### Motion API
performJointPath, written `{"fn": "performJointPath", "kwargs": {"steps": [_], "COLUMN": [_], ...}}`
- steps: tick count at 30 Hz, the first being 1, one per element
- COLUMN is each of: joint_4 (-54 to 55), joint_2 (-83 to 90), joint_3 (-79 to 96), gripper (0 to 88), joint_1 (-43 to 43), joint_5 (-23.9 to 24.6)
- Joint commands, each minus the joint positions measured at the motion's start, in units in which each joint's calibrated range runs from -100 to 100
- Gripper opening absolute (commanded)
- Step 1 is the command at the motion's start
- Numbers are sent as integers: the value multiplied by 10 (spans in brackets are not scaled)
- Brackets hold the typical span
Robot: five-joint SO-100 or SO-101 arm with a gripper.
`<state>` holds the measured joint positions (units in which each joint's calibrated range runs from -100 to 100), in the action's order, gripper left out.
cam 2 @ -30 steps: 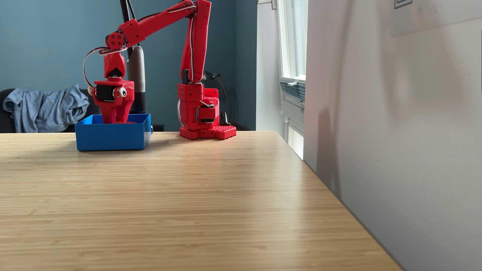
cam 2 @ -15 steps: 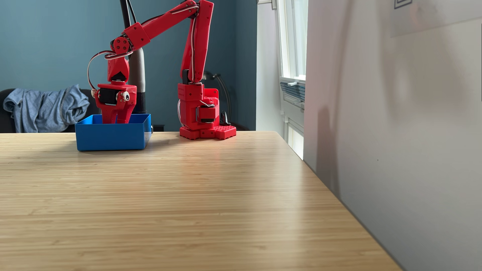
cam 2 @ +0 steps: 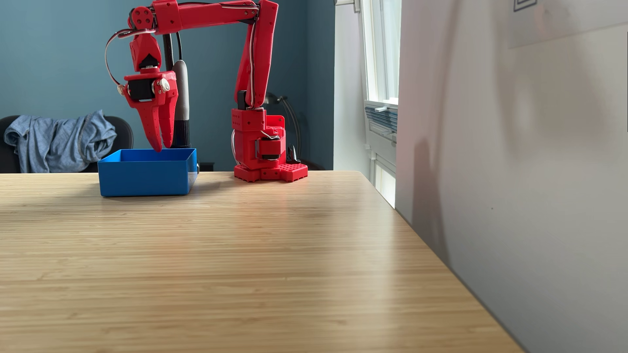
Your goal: Put the red lego brick in blue bin
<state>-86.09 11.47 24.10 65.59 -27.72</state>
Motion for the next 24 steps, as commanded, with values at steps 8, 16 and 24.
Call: {"fn": "performJointPath", "kwargs": {"steps": [8, 16, 24], "joint_4": [-94, -95, -94], "joint_2": [19, 19, 19], "joint_3": [-127, -175, -256], "gripper": [1, 1, 1], "joint_1": [-151, -330, -480], "joint_5": [123, 232, 309]}}
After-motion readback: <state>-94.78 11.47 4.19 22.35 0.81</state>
